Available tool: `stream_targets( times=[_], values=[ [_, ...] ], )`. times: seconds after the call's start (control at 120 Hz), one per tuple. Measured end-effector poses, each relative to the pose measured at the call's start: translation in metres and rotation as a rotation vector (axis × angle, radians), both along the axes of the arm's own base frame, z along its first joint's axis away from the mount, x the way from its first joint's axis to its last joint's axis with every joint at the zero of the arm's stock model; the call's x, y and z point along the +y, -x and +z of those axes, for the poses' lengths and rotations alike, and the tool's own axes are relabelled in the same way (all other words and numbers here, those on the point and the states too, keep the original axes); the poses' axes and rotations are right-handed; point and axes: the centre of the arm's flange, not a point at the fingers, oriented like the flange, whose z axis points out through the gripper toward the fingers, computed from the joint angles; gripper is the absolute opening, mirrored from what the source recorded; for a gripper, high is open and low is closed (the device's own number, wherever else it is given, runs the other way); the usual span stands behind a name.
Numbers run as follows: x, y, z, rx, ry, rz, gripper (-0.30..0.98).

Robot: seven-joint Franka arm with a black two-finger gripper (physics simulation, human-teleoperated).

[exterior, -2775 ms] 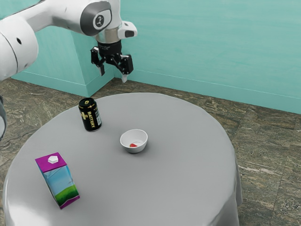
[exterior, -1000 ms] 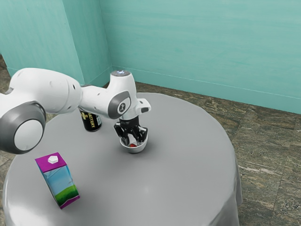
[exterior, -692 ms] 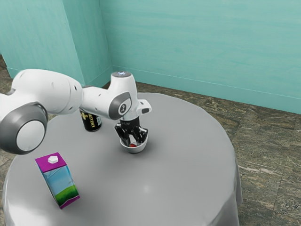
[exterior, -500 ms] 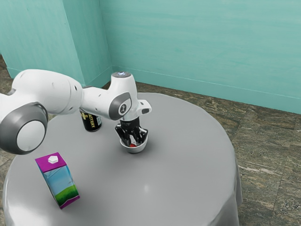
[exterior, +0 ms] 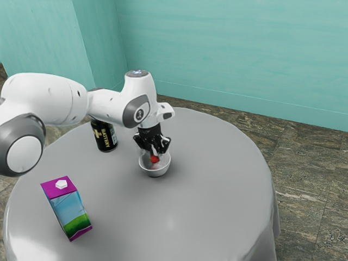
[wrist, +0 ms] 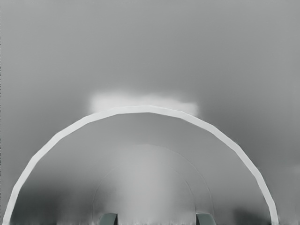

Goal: Take strawberry from the bowl

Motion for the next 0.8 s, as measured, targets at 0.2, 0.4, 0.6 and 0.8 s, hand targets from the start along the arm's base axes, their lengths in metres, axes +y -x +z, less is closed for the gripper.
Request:
stream_targets(
  times=[0.2,0.4,0.6,0.8],
  values=[
    [-0.041,0.004,0.022,-0.025,0.018,-0.051,0.05],
    [-0.096,0.010,0.021,-0.024,0.063,-0.121,0.07],
    [-0.152,0.000,0.000,-0.022,0.106,-0.185,0.06],
    [-0.168,-0.003,-0.008,-0.023,0.119,-0.209,0.38]
  ],
)
